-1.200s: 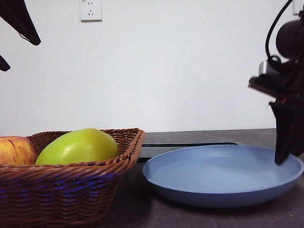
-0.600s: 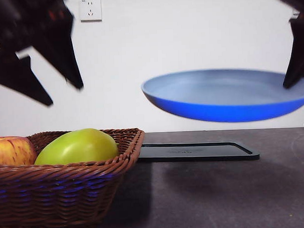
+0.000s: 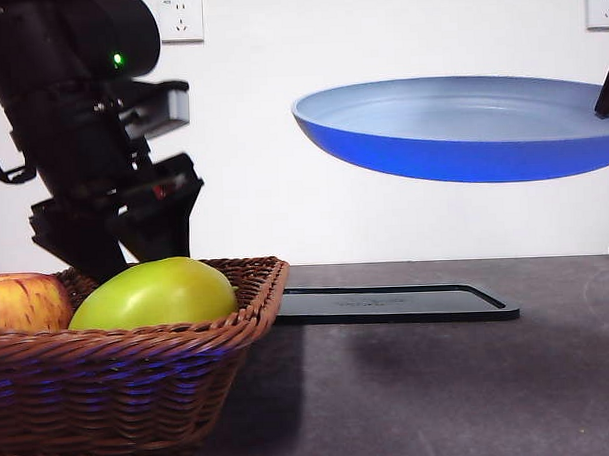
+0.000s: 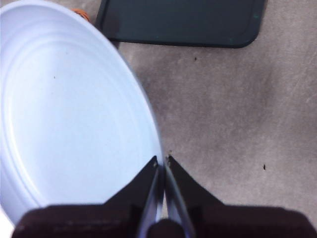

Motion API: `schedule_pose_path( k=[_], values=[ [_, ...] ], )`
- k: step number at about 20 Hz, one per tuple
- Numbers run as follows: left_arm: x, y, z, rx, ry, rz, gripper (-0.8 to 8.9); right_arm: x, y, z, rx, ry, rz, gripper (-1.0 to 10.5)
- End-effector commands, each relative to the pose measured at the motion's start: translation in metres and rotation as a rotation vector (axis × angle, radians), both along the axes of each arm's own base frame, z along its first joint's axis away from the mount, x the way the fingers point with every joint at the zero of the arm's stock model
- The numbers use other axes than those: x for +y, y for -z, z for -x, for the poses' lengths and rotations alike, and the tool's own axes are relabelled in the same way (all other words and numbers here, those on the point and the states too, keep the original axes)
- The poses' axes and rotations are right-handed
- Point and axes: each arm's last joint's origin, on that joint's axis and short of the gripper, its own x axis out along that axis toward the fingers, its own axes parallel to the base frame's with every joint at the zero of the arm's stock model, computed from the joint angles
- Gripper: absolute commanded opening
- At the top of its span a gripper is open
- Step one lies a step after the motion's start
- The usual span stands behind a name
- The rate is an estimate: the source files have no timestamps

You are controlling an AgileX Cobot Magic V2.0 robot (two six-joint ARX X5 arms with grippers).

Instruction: Take the lemon from the basket,put the lemon in the plate,hand out the plate

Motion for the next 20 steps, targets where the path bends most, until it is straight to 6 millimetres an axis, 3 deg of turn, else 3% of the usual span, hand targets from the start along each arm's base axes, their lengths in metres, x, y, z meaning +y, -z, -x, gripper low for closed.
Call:
schedule_pose_path(
  k=[1,3,6,7,10,12,14,17,18,20],
  values=[
    [-0.007,0.0,-0.003,0.007,0.041,0.023,3.89,0.001,-0.004,-0.002,-0.015,0.003,-0.014,0.0],
    [-0.007,0.001,-0.002,0.018,0.05,0.032,3.85,0.001,-0.004,-0.002,-0.015,0.003,-0.013,0.0],
    [-0.006,0.002,0.0,0.042,0.046,0.013,1.82,0.001,-0.004,-0.002,-0.015,0.003,-0.013,0.0],
    [-0.005,0.002,0.0,0.045,0.046,0.012,1.53,0.001,-0.004,-0.002,-0.015,0.003,-0.013,0.0],
    [-0.005,-0.002,-0.001,0.034,0.044,0.013,1.52,0.001,-0.004,-0.003,-0.024,0.008,-0.008,0.0],
    [-0.004,-0.025,-0.007,0.023,0.035,0.021,1.52,-0.001,-0.001,-0.011,-0.017,0.049,-0.004,0.0],
    [-0.009,-0.066,-0.013,-0.021,0.044,0.056,1.52,-0.001,0.011,-0.024,0.058,0.072,-0.001,0.0],
    [-0.031,-0.126,-0.011,-0.052,0.187,0.286,1.52,0.003,0.033,-0.043,0.183,0.061,-0.001,0.0],
    [-0.044,-0.138,-0.006,-0.067,0.27,0.369,1.52,0.005,0.038,-0.047,0.214,0.029,-0.045,0.0],
    [-0.069,-0.142,0.009,-0.101,0.361,0.392,1.52,0.007,0.039,-0.049,0.217,0.012,-0.072,0.0]
  ],
)
